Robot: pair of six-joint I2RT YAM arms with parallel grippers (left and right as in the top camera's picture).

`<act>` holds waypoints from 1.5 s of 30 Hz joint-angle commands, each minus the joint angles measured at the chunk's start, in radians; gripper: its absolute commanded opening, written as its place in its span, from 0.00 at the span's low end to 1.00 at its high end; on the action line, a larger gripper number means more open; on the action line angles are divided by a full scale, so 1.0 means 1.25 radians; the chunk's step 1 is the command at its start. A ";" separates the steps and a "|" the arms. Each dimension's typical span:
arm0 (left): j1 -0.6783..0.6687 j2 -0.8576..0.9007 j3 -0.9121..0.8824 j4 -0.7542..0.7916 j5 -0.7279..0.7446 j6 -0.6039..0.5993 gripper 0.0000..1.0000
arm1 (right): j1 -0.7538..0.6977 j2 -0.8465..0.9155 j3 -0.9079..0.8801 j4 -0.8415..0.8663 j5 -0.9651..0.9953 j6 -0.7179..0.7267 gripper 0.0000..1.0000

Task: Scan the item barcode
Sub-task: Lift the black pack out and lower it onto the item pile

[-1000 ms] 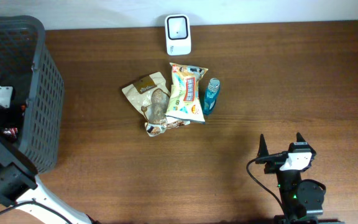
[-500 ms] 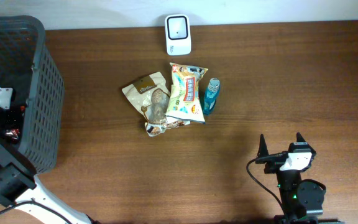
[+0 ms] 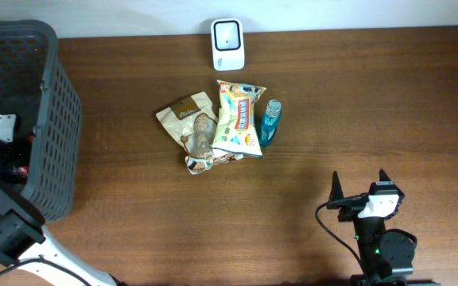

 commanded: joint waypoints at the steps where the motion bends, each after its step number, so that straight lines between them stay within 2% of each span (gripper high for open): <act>1: 0.000 0.071 -0.053 -0.025 -0.045 0.005 0.33 | -0.005 -0.006 -0.007 -0.002 0.001 -0.001 0.98; 4: 0.000 0.071 -0.053 -0.024 -0.045 0.005 0.20 | -0.005 -0.006 -0.007 -0.002 0.001 -0.001 0.98; 10: 0.000 0.070 -0.043 -0.022 -0.043 -0.011 0.18 | -0.005 -0.006 -0.007 -0.002 0.001 -0.001 0.98; 14: 0.000 0.069 0.006 -0.028 0.041 -0.081 0.18 | -0.005 -0.006 -0.007 -0.002 0.001 -0.001 0.98; 18: 0.000 0.063 0.091 -0.075 0.136 -0.098 0.13 | -0.005 -0.006 -0.007 -0.002 0.001 -0.001 0.99; 26: 0.000 0.042 0.255 -0.149 0.227 -0.198 0.12 | -0.005 -0.006 -0.007 -0.002 0.001 -0.001 0.98; 30: 0.000 -0.015 0.276 -0.144 0.287 -0.213 0.12 | -0.005 -0.006 -0.007 -0.002 0.001 -0.001 0.98; 36: 0.000 -0.118 0.276 -0.131 0.305 -0.215 0.11 | -0.005 -0.006 -0.007 -0.002 0.001 -0.001 0.98; 45: 0.000 -0.306 0.276 -0.002 0.555 -0.421 0.09 | -0.005 -0.006 -0.007 -0.002 0.001 -0.001 0.98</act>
